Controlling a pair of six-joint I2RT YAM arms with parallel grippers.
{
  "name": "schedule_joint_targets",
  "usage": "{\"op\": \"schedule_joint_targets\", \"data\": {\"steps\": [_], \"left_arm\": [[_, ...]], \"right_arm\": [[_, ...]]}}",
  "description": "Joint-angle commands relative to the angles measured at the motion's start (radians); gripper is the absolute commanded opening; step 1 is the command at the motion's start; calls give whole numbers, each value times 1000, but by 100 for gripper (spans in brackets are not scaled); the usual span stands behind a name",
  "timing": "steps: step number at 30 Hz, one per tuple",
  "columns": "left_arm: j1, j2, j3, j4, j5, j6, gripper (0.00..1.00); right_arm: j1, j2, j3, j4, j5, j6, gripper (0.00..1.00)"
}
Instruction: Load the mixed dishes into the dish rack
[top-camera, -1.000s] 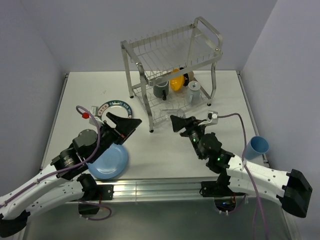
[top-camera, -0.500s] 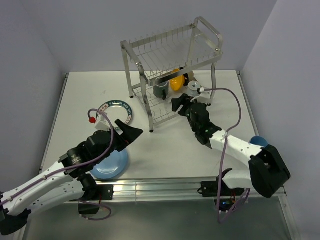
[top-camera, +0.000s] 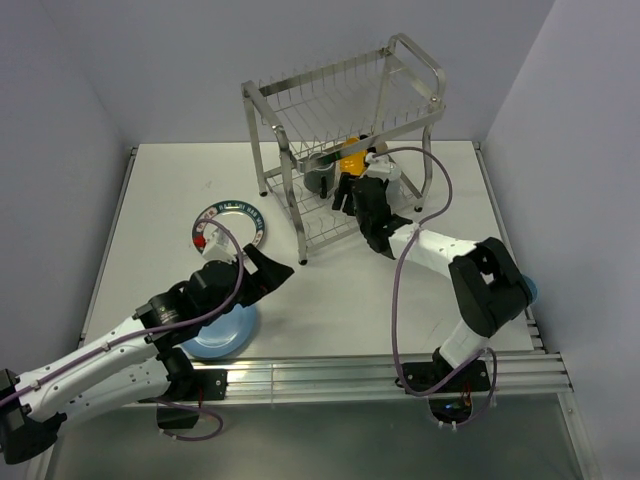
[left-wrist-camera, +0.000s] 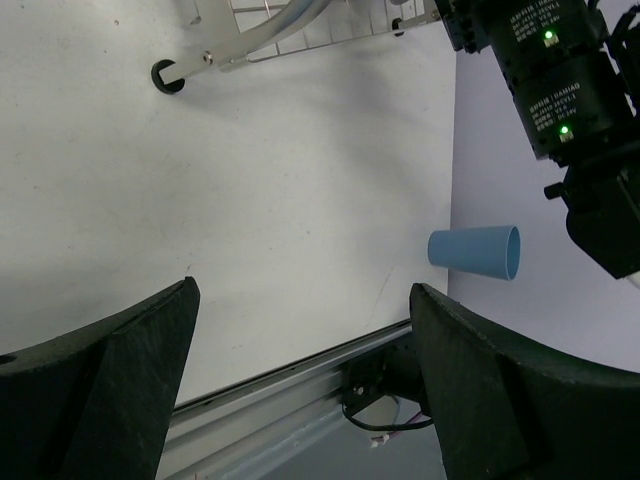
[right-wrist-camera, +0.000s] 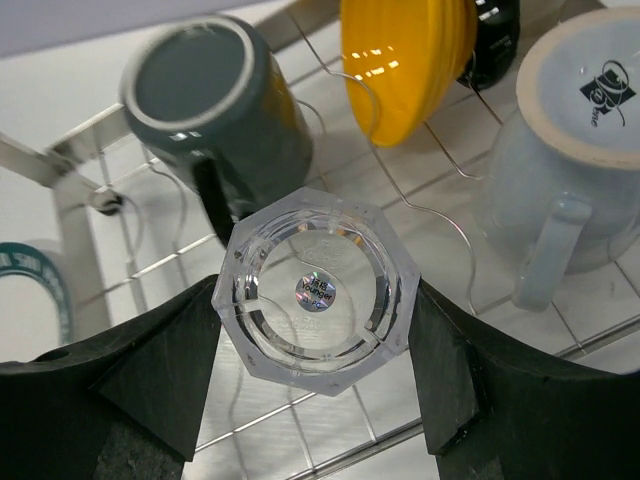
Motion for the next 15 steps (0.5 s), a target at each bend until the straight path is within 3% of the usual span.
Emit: {"op": "schedule_joint_targets", "data": {"steps": [1, 6, 8, 11, 12, 15], "left_arm": [[-3, 3, -8, 54, 22, 26, 92], [-3, 8, -19, 57, 19, 29, 91], [-3, 16, -25, 74, 27, 29, 92], [-3, 35, -27, 97, 47, 26, 91], [-3, 49, -27, 103, 53, 26, 91], [-3, 68, -30, 123, 73, 22, 91]], "right_arm": [[-10, 27, 82, -14, 74, -63, 0], [-11, 47, 116, -63, 122, -97, 0], [-10, 49, 123, -83, 140, -106, 6], [-10, 38, 97, -66, 145, -110, 35], [-8, 25, 85, -55, 133, -110, 54], [-10, -5, 39, -12, 99, -109, 90]]}}
